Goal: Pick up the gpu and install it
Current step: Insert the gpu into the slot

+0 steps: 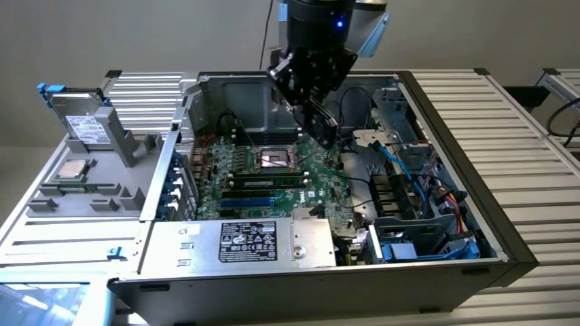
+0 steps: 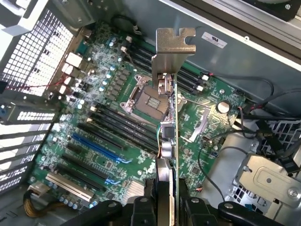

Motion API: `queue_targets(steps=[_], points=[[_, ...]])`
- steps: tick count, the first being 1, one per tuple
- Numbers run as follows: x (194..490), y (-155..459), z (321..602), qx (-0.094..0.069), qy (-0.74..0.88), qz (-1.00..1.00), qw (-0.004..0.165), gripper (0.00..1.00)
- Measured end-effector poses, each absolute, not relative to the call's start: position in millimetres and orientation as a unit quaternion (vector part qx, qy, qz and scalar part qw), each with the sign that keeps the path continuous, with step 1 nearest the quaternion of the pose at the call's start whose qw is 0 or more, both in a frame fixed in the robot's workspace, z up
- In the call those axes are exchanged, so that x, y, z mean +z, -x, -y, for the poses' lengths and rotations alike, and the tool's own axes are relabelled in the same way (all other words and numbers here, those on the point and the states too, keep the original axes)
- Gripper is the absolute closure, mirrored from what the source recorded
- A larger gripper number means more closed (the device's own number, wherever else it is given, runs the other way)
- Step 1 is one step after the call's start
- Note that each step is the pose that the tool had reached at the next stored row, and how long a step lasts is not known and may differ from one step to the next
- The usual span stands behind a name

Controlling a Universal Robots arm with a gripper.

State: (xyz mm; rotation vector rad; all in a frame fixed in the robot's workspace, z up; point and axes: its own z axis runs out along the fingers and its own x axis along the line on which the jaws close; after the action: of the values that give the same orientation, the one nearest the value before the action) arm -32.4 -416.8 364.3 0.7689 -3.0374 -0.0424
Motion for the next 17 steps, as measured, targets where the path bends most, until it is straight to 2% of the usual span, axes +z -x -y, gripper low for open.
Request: queue_targets(steps=[17], points=[[363.5,32.4,416.8,-0.013,-0.392,0.92,0.006,0.71]])
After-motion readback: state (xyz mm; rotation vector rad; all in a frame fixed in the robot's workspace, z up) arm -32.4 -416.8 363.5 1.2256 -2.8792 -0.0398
